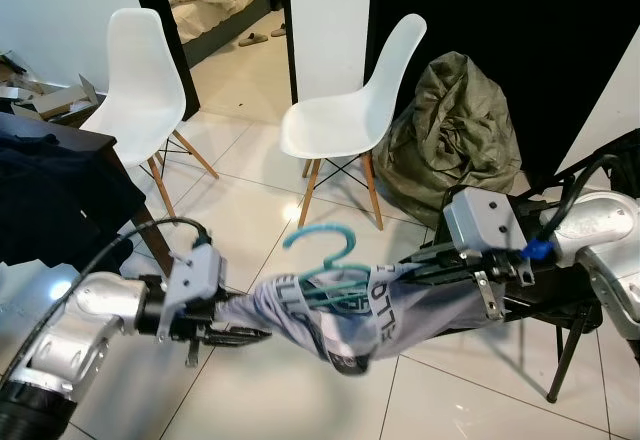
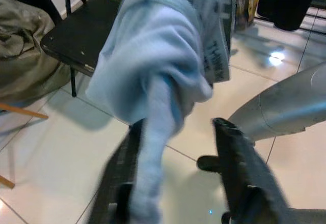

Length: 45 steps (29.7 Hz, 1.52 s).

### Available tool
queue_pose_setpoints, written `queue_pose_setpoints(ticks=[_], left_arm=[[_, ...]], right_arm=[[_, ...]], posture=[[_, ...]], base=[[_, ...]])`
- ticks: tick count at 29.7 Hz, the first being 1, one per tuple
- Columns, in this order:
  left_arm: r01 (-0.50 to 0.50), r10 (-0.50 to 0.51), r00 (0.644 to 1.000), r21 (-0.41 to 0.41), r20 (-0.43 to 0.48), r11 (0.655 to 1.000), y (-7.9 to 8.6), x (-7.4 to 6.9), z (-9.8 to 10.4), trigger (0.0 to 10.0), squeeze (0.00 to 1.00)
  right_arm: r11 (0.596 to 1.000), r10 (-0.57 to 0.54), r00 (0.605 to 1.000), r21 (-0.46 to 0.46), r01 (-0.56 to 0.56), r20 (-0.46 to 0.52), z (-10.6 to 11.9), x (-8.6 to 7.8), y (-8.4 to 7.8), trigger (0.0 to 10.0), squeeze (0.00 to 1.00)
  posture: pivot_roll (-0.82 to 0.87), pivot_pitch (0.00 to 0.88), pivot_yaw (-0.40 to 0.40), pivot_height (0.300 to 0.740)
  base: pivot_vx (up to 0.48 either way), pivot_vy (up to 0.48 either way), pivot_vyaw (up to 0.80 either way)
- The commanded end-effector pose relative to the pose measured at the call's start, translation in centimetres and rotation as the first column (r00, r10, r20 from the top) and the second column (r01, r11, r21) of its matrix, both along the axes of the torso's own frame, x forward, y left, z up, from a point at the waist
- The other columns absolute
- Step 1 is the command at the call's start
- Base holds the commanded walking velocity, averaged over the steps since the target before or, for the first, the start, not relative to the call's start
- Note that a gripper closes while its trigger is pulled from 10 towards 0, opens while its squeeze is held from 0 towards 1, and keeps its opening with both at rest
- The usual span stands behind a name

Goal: Hang hanger

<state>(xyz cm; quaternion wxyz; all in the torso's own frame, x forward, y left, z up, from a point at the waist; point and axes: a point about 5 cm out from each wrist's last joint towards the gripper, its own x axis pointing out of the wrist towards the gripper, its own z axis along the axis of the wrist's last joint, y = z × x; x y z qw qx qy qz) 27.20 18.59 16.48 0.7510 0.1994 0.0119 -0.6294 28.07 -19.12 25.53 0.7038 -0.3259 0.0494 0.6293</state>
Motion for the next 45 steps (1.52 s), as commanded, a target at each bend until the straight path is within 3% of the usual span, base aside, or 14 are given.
queue_pose_setpoints(ticks=[1,5,11,20,23,24,30,31,33,36,38,40,43,45], left_arm=[[-0.052,0.052,0.999,0.022,0.002,0.998,1.9,0.2,0.3,10.0,1.0],[-0.085,0.084,0.996,0.054,0.006,0.995,3.3,0.2,0.5,10.0,1.0],[-0.284,0.268,0.959,0.278,0.095,0.918,9.4,0.3,0.3,10.0,1.0],[-0.462,0.428,0.88,0.158,0.204,0.873,10.5,1.4,0.9,10.0,1.0],[-0.537,0.533,0.823,-0.039,0.196,0.843,9.0,2.6,0.7,10.0,0.98],[-0.567,0.579,0.797,-0.117,0.173,0.816,8.2,3.1,0.4,10.0,0.44],[-0.596,0.623,0.768,-0.189,0.15,0.781,7.3,3.6,0.0,10.0,0.44],[-0.662,0.71,0.701,-0.314,0.059,0.68,5.5,4.5,-1.1,10.0,0.0],[-0.662,0.71,0.701,-0.314,0.059,0.68,5.5,4.5,-1.1,10.0,0.0],[-0.838,0.856,0.474,-0.403,-0.206,0.368,1.3,6.6,-4.4,10.0,0.0],[-0.838,0.856,0.474,-0.403,-0.206,0.368,1.3,6.6,-4.4,10.0,0.0],[-0.9,0.899,0.38,-0.31,-0.219,0.306,1.0,7.1,-6.1,10.0,0.0],[-0.951,0.907,0.274,-0.228,-0.319,0.207,1.6,7.5,-7.4,10.0,0.0],[-0.951,0.907,0.274,-0.228,-0.319,0.207,1.6,7.5,-7.4,10.0,0.0]], right_arm=[[0.997,-0.06,0.998,0.05,0.06,-0.002,0.5,0.4,-0.8,0.0,0.0],[0.992,-0.1,0.995,0.077,0.101,-0.009,0.7,0.6,-1.4,0.0,0.0],[0.96,-0.228,0.973,0.163,0.228,-0.02,1.4,0.9,-4.2,0.0,0.0],[0.921,-0.293,0.955,0.259,0.292,-0.036,2.1,0.9,-5.5,0.0,0.0],[0.863,-0.389,0.919,0.325,0.386,-0.059,1.8,1.6,-5.9,0.0,0.0],[0.822,-0.46,0.885,0.343,0.454,-0.068,1.5,2.3,-6.3,0.0,0.0],[0.77,-0.538,0.839,0.358,0.528,-0.082,1.0,3.0,-6.7,0.0,0.0],[0.627,-0.68,0.714,0.373,0.684,-0.165,-0.6,4.2,-7.7,0.0,0.0],[0.627,-0.68,0.714,0.373,0.684,-0.165,-0.6,4.2,-7.7,0.0,0.0],[0.241,-0.854,0.387,0.396,0.886,-0.346,-5.1,5.6,-9.0,0.9,0.0],[0.241,-0.854,0.387,0.396,0.886,-0.346,-5.1,5.6,-9.0,0.9,0.0],[0.092,-0.873,0.266,0.398,0.913,-0.409,-7.9,5.6,-9.2,10.0,0.0],[-0.126,-0.883,0.029,0.297,0.947,-0.468,-13.4,4.6,-9.8,10.0,0.0],[-0.126,-0.883,0.029,0.297,0.947,-0.468,-13.4,4.6,-9.8,10.0,0.0]], posture=[[-0.06,0.085,0.038,0.74],[-0.05,0.088,0.037,0.74],[-0.05,0.086,0.037,0.74],[-0.05,0.078,0.034,0.74],[-0.05,0.074,0.032,0.74],[-0.05,0.071,0.031,0.74],[-0.05,0.071,0.03,0.74],[-0.06,0.062,0.027,0.74],[-0.06,0.062,0.027,0.74],[-0.08,0.054,0.025,0.74],[-0.08,0.054,0.025,0.74],[-0.09,0.046,0.031,0.74],[-0.08,0.042,0.032,0.74],[-0.08,0.042,0.032,0.74]], base=[[0.0,0.0,0.0],[0.0,0.0,0.0],[0.0,0.0,0.0],[0.0,0.0,0.0],[0.0,0.0,0.0],[0.0,0.0,0.0],[0.0,0.0,0.0],[0.0,0.0,0.0],[0.0,0.0,0.0],[0.0,0.0,0.0],[0.0,0.0,0.0],[0.0,0.0,0.0],[0.0,0.0,-0.62],[0.0,0.0,-0.68]])
